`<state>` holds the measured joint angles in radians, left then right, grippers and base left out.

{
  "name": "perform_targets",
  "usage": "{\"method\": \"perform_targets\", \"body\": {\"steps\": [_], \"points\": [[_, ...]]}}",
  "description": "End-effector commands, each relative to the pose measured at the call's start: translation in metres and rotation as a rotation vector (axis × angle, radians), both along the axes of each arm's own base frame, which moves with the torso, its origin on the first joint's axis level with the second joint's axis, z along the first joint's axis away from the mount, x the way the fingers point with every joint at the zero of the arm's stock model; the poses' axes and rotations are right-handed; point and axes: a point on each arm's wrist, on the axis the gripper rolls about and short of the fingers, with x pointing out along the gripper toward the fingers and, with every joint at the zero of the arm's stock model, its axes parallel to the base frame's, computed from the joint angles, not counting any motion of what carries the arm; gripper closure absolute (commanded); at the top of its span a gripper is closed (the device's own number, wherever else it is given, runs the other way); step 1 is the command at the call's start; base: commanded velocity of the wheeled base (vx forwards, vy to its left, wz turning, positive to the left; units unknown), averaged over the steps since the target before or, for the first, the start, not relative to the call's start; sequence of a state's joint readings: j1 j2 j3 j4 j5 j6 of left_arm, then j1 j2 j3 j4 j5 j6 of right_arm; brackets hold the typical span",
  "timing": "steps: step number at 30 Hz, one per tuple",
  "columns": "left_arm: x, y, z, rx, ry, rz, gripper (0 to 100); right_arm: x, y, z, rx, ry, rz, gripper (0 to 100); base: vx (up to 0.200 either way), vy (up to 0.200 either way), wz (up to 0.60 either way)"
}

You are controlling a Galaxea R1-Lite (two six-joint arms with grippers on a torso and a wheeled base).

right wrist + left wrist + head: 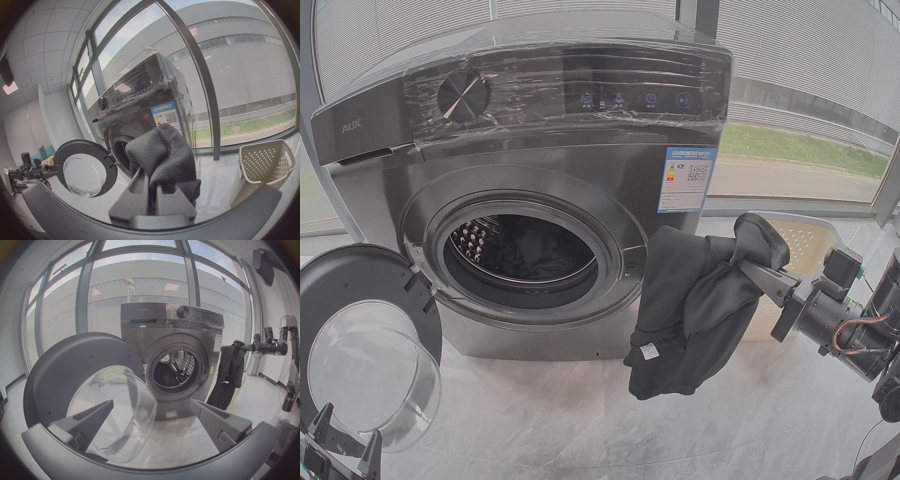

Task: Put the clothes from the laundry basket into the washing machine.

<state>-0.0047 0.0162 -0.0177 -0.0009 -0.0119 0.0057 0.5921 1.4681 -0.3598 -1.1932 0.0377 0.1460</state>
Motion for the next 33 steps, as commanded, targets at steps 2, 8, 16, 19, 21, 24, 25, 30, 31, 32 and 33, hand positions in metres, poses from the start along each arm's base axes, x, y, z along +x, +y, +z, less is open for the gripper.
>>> {"method": "perform_targets", "body": {"steps": [2,8,16,19,21,24,25,30,31,32,33], "points": [[0.000,0.000,-0.004,0.000,-0.002,0.000,0,0.000,0.001,-0.001,0.001,-0.002,0.005,100,-0.100,0.000,0.00],[0.000,0.000,-0.005,-0.001,-0.001,0.000,0,-0.001,0.001,-0.001,0.005,-0.007,0.005,100,-0.200,0.000,0.00],[0.000,0.000,-0.004,-0.001,-0.002,0.000,0,0.000,0.001,-0.001,0.004,-0.006,0.005,100,-0.125,0.000,0.00],[0.000,0.000,-0.004,-0.001,-0.002,0.000,0,0.000,0.001,-0.001,0.004,-0.006,0.005,100,0.000,0.000,0.00],[0.000,0.000,-0.004,-0.001,-0.004,0.000,0,0.000,0.001,-0.001,0.004,-0.006,0.005,100,0.000,0.200,0.00],[0.000,0.000,-0.004,0.000,-0.004,0.000,0,-0.001,0.001,-0.002,0.000,-0.001,0.010,100,0.000,0.200,0.00],[0.000,0.000,-0.004,-0.001,-0.004,0.000,0,-0.001,0.002,-0.003,0.001,0.001,0.010,100,0.000,0.200,0.00],[0.000,0.000,-0.004,-0.003,-0.004,0.000,0,-0.002,0.003,-0.008,-0.011,0.019,0.016,100,0.000,0.200,0.00],[0.000,0.000,-0.004,-0.003,-0.004,0.000,0,-0.002,0.003,-0.008,-0.012,0.020,0.018,100,0.000,0.200,0.00],[0.000,0.000,-0.004,-0.004,-0.002,0.000,0,-0.003,0.005,-0.010,-0.016,0.025,0.025,100,0.000,0.200,0.00],[0.000,0.000,-0.004,-0.004,-0.004,0.000,0,-0.004,0.006,-0.010,-0.015,0.029,0.035,100,0.000,0.200,0.00]]}}
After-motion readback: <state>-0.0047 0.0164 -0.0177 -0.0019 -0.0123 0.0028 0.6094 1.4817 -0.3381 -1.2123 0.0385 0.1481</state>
